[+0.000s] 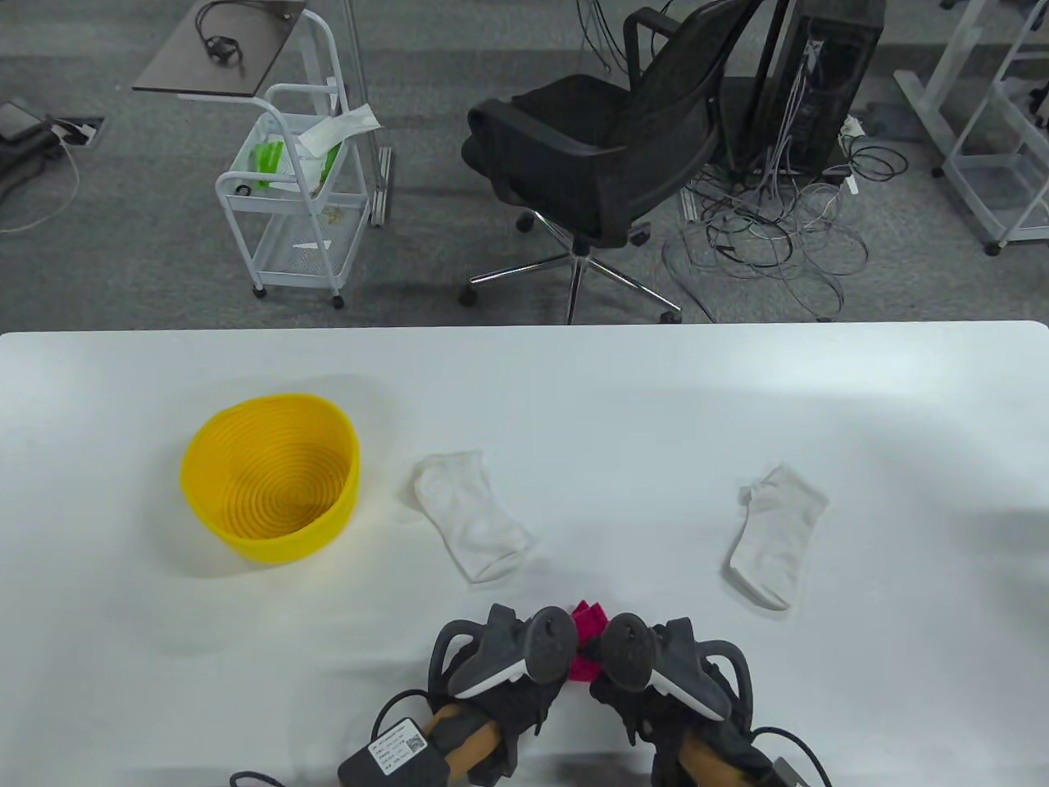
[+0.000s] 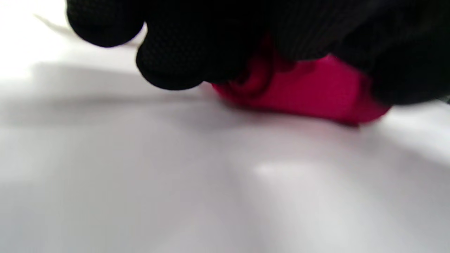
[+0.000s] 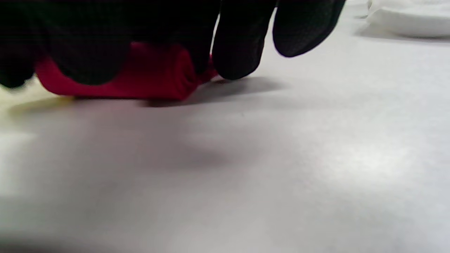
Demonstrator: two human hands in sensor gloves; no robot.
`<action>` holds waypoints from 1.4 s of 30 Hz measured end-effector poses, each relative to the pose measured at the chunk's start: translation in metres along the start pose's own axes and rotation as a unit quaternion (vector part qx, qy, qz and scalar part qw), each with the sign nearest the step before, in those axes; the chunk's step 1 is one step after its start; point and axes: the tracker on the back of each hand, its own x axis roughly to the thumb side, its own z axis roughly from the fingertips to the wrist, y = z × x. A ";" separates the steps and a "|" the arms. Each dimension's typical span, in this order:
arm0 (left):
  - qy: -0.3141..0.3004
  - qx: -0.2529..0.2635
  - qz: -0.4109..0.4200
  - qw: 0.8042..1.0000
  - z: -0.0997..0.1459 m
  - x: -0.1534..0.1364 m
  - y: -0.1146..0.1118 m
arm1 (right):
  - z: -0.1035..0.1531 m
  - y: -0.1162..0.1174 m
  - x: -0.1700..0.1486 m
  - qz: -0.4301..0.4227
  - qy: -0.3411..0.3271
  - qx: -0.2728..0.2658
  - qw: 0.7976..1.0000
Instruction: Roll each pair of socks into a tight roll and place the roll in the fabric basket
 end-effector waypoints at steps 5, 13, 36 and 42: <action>0.004 0.036 0.057 0.998 0.006 -0.008 0.018 | 0.000 0.001 0.005 0.012 0.005 -0.023 1.000; -0.020 -0.029 0.013 0.999 0.000 -0.011 0.000 | -0.004 0.000 -0.002 -0.034 0.020 -0.024 0.999; 0.001 -0.053 0.024 0.998 -0.004 -0.007 -0.015 | 0.008 -0.013 -0.003 -0.025 -0.038 0.021 0.999; 0.045 0.001 0.070 0.997 0.006 -0.012 -0.002 | 0.001 -0.007 -0.006 -0.032 -0.010 0.012 0.999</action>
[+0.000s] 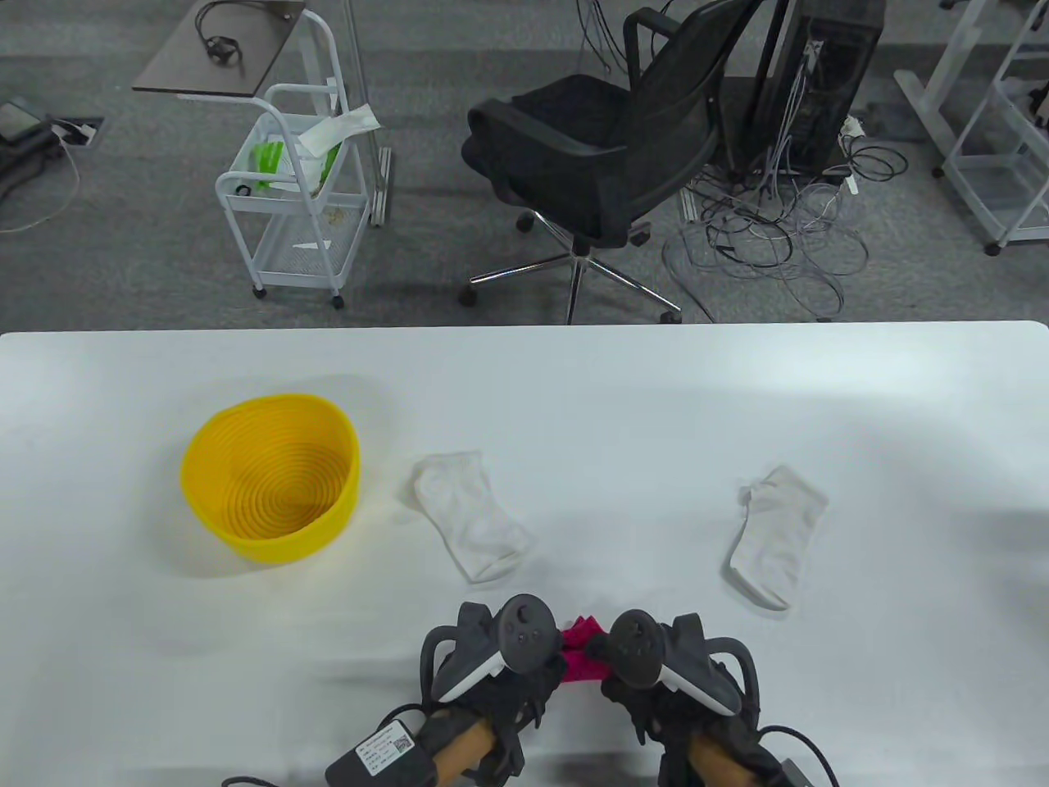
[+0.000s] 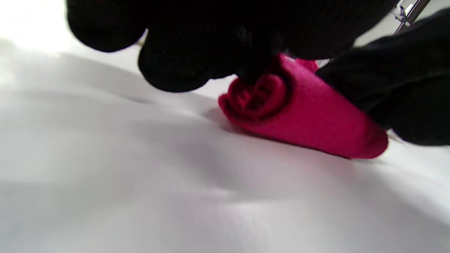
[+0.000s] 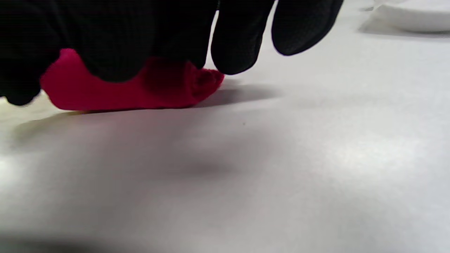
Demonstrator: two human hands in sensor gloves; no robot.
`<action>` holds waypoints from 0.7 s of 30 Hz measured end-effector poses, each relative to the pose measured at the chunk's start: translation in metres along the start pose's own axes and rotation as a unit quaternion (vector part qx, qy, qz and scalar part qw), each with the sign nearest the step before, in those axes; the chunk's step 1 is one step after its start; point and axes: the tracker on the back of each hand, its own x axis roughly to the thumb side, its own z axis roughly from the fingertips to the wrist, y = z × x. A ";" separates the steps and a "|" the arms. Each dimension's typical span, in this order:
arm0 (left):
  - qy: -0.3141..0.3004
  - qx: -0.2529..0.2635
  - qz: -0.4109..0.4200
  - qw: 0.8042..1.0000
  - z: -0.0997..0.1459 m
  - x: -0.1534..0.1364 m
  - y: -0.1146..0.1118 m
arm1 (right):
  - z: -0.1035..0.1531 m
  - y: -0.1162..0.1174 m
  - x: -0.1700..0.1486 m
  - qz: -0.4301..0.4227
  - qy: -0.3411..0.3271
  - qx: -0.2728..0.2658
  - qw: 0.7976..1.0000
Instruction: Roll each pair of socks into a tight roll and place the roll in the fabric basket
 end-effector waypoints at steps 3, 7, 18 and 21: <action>-0.010 -0.013 0.002 1.000 0.001 0.002 0.000 | -0.003 0.004 0.000 0.004 0.008 -0.004 1.000; -0.007 -0.061 -0.023 0.998 0.002 0.003 -0.004 | -0.006 0.007 -0.001 0.005 0.024 -0.012 1.000; -0.014 -0.055 -0.063 0.996 0.000 0.007 -0.016 | -0.005 0.004 -0.003 -0.025 0.009 -0.016 1.000; -0.016 -0.071 -0.046 0.996 -0.001 0.006 -0.015 | -0.005 0.003 -0.003 -0.035 0.005 -0.008 0.999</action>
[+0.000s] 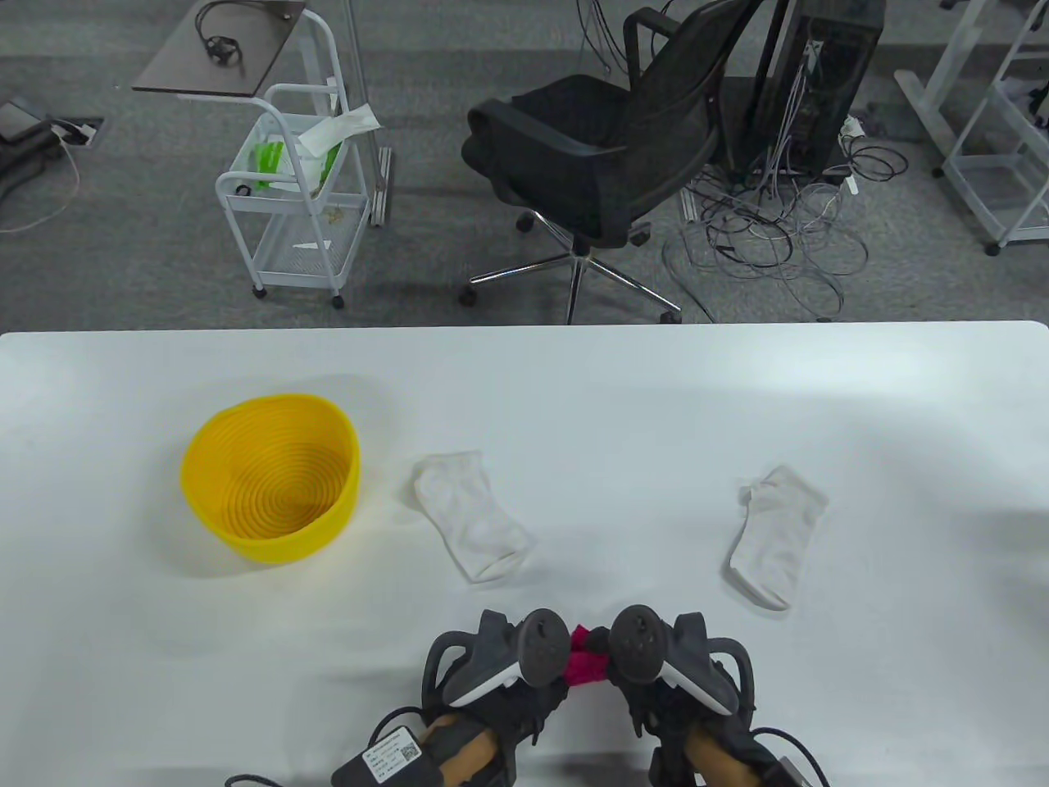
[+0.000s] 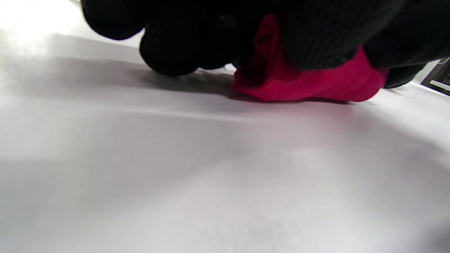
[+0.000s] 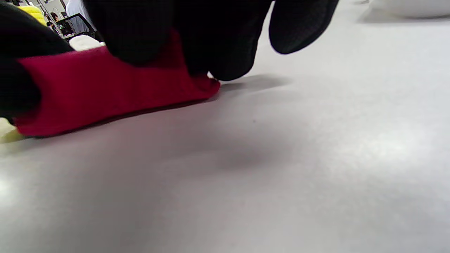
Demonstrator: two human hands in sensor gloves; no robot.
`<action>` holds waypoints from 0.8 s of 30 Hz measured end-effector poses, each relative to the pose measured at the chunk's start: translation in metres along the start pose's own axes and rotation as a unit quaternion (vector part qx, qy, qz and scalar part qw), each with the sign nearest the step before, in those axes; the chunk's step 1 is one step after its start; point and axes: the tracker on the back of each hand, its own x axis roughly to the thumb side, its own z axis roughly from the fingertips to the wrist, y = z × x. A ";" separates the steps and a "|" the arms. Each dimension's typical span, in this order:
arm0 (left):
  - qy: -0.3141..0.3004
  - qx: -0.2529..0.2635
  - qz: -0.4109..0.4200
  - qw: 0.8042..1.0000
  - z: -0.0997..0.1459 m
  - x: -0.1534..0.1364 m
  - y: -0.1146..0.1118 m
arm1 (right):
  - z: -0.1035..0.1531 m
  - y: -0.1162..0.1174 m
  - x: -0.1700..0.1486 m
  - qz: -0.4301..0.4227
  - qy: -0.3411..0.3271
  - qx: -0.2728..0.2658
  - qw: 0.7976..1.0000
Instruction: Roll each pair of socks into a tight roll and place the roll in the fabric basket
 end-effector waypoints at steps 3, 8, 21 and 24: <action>0.001 -0.003 0.003 1.000 -0.001 -0.001 0.000 | 0.001 -0.002 -0.001 -0.006 -0.002 -0.004 1.000; 0.000 -0.001 0.001 1.000 0.000 0.000 0.000 | 0.014 -0.022 -0.003 -0.036 -0.038 -0.077 0.996; 0.001 0.026 0.028 0.999 0.004 -0.004 0.010 | 0.006 -0.011 -0.006 -0.032 -0.010 0.015 0.999; -0.013 0.057 0.033 0.998 0.011 0.000 0.017 | 0.002 -0.010 -0.011 -0.072 0.006 0.034 0.997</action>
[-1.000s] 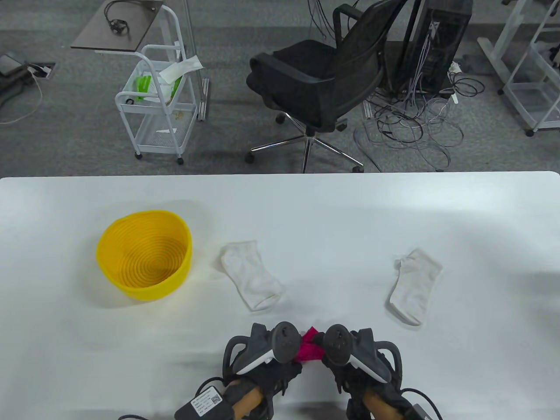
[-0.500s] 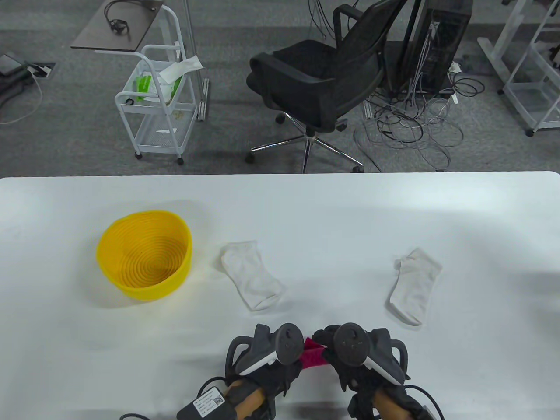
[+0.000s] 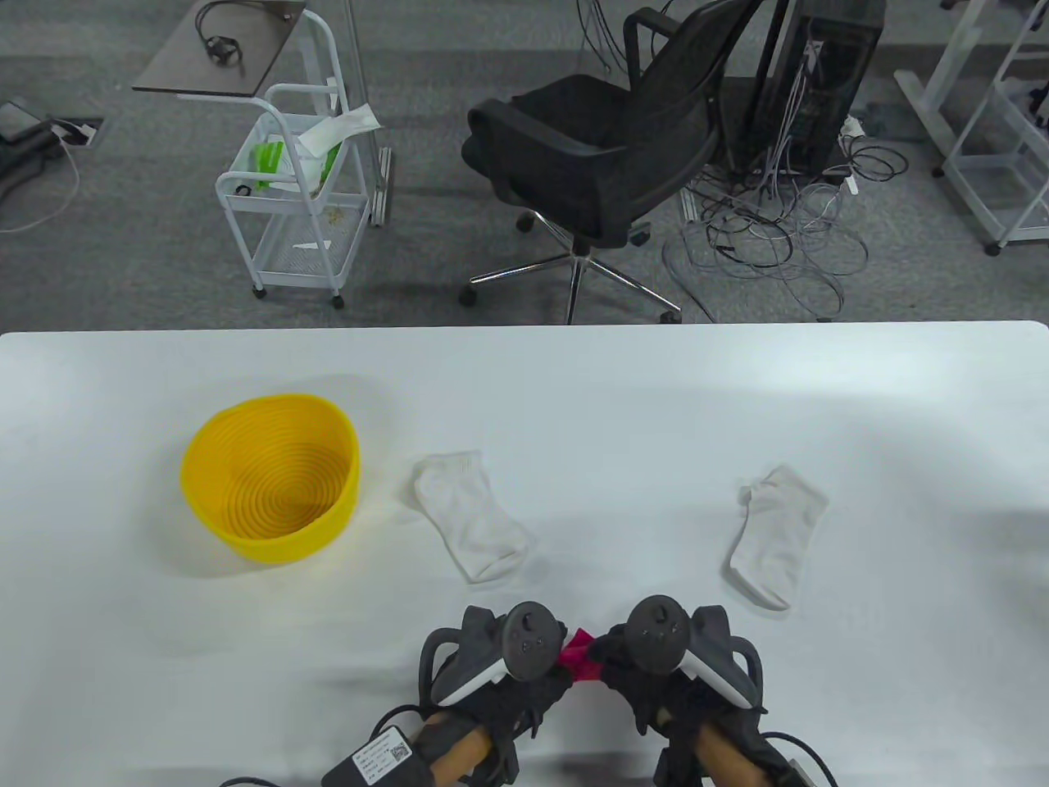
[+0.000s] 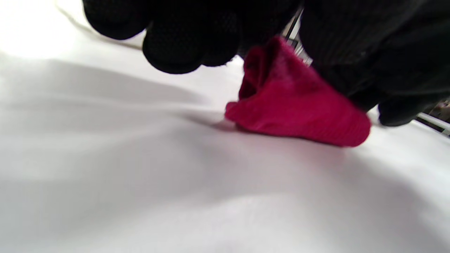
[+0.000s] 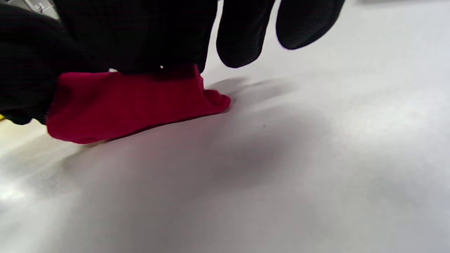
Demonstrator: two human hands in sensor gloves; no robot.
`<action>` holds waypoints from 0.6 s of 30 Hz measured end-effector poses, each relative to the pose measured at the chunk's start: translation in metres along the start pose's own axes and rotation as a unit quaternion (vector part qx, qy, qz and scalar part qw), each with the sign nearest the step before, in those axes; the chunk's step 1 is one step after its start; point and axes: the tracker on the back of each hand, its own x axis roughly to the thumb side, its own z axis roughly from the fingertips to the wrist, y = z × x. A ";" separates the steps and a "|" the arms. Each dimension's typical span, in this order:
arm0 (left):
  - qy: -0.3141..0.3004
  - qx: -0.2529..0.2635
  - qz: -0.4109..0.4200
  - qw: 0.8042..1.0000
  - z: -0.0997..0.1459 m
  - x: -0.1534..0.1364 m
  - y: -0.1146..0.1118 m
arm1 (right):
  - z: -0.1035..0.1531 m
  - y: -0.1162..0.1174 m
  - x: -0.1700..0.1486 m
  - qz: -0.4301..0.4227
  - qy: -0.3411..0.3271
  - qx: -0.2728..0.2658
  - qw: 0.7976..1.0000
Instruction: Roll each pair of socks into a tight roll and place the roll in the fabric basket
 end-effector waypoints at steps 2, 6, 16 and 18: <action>-0.006 0.012 -0.004 1.000 0.001 0.002 0.000 | -0.002 0.001 -0.002 -0.005 0.008 -0.002 1.000; 0.000 0.020 -0.034 0.999 -0.002 0.004 -0.008 | -0.002 0.005 -0.002 -0.001 0.010 0.001 1.000; 0.010 0.006 -0.060 0.998 -0.009 0.002 -0.019 | 0.004 -0.001 0.006 0.032 -0.018 -0.048 0.998; 0.007 -0.002 -0.054 0.999 -0.009 0.002 -0.018 | 0.011 -0.008 0.012 0.034 -0.037 -0.088 0.995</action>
